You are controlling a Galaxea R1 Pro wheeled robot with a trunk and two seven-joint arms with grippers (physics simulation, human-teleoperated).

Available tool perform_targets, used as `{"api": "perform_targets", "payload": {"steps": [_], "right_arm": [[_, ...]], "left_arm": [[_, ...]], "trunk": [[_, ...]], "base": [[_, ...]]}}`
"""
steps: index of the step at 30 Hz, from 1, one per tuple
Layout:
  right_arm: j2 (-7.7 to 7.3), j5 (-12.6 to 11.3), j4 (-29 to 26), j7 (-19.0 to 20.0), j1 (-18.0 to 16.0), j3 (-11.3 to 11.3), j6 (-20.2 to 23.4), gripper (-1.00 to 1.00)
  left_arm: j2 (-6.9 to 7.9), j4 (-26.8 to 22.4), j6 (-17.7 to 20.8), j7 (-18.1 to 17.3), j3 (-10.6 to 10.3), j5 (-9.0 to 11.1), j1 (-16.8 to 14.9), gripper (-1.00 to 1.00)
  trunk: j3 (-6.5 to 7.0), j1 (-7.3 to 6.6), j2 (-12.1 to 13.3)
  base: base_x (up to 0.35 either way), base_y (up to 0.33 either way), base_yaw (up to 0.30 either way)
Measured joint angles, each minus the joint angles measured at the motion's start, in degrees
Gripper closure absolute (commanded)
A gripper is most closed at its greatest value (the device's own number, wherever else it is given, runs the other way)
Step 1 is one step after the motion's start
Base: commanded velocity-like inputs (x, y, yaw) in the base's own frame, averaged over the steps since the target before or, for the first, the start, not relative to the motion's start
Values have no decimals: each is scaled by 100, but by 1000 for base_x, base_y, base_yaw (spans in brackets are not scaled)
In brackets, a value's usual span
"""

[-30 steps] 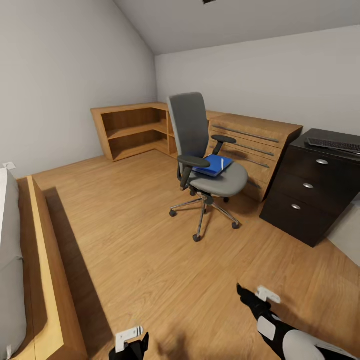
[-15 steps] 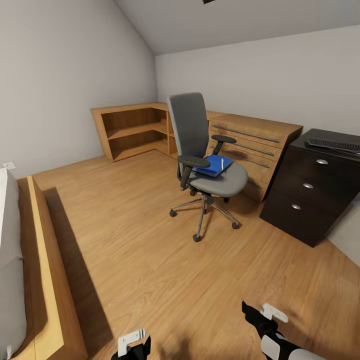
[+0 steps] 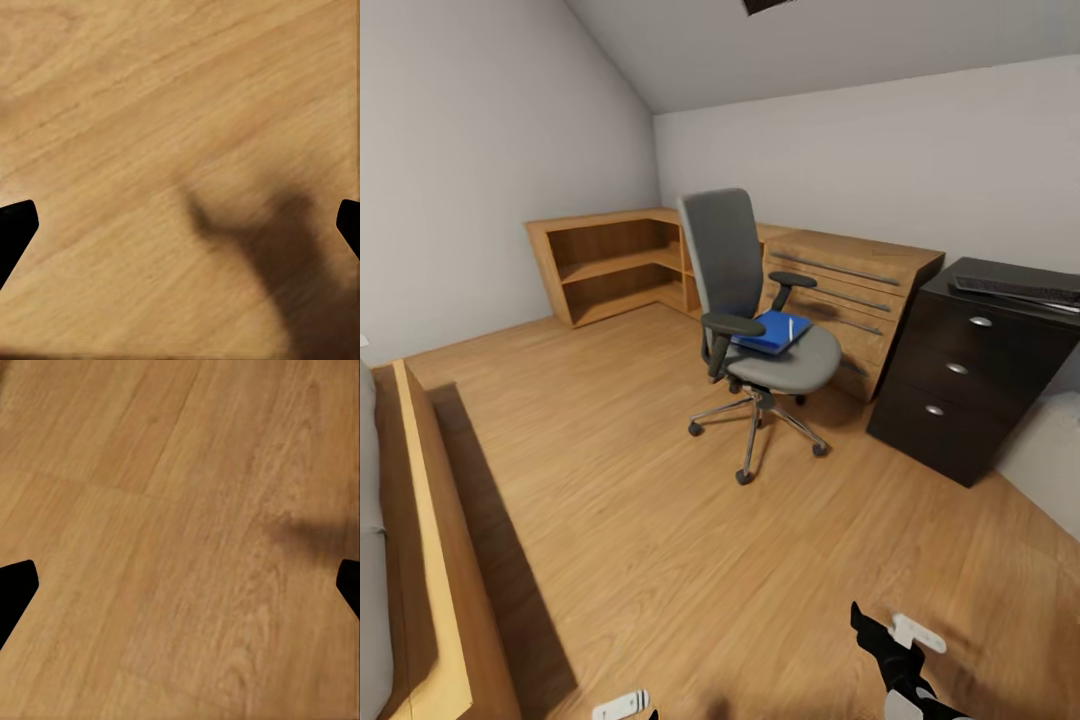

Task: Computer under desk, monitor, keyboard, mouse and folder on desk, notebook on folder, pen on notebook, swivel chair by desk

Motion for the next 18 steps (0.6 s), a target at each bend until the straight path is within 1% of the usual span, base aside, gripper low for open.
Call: {"api": "perform_targets", "payload": {"steps": [3,6,7,12,13,18], "right_arm": [[2,0,0,0,12,0,-53,-100],[-3,4,0,-1,18,0,-83,-100],[-8,9,0,-1,20,0,-94,-100],[-9,21,0,0,23,1,-107,-100],[2,35,0,0,24,5,-110,-100],[21,153,0,0,24,2,-113,-100]], "left_arm": [[0,122,-55,-11,1,-5,0,-100],[0,206,-209,-19,-5,-10,0,-100],[0,244,-359,-22,-8,-9,0,-100],[6,304,-746,-26,-10,-3,0,-100],[9,322,-878,-27,-8,2,0,-100],[15,333,-986,-29,-7,0,0,-100]], "trunk": [[13,0,0],[24,0,0],[27,0,0],[42,0,0],[46,0,0],[67,0,0]], "base": [[0,0,-239],[0,0,-254],[0,0,-260],[0,0,-258],[0,0,-241],[0,0,-173]]}}
